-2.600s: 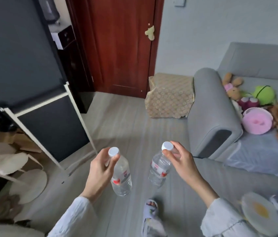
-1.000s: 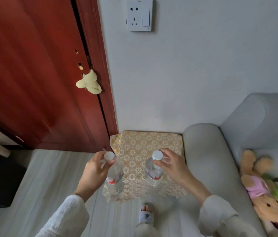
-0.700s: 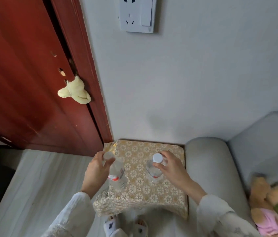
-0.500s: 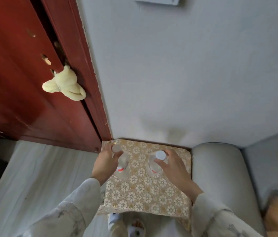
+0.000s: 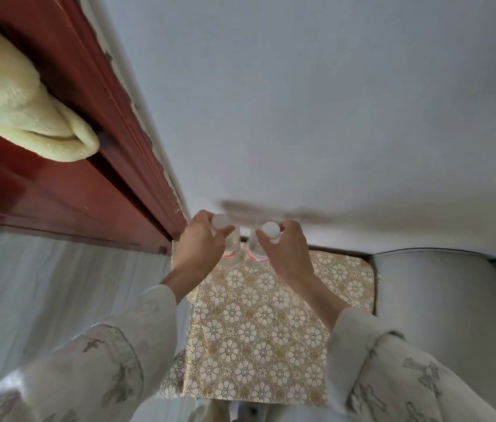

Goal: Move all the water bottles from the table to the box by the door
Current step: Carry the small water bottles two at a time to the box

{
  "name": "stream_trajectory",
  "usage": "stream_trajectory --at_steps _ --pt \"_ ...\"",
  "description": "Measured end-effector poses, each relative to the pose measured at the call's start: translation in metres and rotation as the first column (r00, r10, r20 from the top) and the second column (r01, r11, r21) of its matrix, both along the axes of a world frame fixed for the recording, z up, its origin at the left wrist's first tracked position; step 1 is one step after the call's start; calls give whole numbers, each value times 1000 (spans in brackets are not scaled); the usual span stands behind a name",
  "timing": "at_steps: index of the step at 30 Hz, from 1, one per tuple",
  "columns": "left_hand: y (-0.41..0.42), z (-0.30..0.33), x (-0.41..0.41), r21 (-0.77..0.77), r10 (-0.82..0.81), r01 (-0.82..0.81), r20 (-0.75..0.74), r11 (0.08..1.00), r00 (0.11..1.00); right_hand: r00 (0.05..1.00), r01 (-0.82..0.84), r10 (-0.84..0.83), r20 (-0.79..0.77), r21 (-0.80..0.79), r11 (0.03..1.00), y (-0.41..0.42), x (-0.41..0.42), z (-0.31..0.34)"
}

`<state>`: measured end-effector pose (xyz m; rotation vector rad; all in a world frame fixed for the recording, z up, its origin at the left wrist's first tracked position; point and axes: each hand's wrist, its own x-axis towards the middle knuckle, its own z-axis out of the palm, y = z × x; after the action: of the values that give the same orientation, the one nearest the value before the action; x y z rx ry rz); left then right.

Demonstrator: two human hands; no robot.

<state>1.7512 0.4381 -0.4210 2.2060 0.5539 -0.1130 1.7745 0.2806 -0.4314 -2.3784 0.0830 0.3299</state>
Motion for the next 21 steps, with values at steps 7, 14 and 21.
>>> stream_trajectory --at_steps 7,14,21 --pt "-11 -22 6 100 3 -3 8 995 1000 998 49 -42 -53 126 991 16 12 -20" --pt "-15 -24 2 35 -85 86 -3 996 996 975 53 -11 -224 182 982 5 -2 -17" --pt "-8 2 -49 -44 -129 122 -264 992 956 947 -26 95 -308 221 975 -3 -61 28"
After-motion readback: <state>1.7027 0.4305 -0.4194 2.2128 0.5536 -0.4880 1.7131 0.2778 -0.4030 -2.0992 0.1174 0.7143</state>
